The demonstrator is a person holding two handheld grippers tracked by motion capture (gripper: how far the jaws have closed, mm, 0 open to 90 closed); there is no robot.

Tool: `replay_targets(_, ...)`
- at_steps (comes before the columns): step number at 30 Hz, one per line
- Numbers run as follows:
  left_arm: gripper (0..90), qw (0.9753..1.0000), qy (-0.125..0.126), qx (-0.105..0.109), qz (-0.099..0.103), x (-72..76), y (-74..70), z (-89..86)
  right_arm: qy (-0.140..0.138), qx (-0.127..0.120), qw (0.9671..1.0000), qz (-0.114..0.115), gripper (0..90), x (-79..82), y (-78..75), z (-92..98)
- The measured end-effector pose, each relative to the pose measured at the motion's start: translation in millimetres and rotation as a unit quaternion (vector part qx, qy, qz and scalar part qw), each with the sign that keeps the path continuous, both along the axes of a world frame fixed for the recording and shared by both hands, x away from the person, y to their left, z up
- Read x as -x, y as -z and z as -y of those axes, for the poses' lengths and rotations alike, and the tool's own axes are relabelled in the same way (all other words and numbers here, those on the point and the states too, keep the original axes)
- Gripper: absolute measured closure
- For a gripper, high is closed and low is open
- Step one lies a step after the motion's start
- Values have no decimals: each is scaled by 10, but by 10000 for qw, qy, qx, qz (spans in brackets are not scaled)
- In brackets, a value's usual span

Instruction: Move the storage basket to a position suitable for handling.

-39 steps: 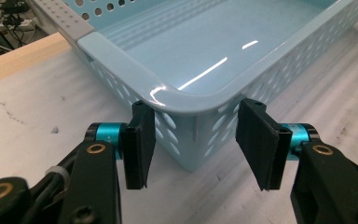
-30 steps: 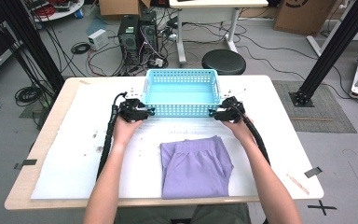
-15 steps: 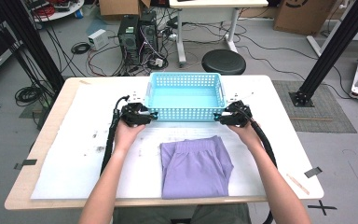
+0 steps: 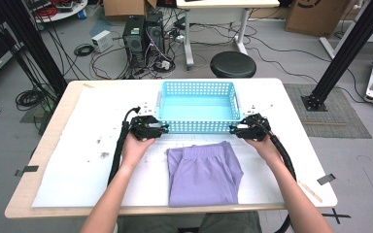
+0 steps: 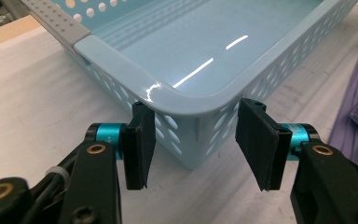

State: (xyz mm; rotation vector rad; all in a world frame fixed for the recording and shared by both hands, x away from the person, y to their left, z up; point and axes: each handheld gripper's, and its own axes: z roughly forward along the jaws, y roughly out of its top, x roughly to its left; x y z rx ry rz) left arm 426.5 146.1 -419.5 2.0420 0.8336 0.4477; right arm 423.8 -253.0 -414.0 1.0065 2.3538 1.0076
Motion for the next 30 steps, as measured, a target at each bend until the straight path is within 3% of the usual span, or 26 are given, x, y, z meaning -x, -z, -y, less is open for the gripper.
replay_targets(11, 478, 10000, 68, -23, 29, 145, 35, 76, 38, -49, 10000, 27, 490, 167, 51, 95)
replay_targets(30, 477, 9999, 93, 0, 68, 290, 47, 91, 1, -107, 9999, 74, 490, 307, 62, 137)
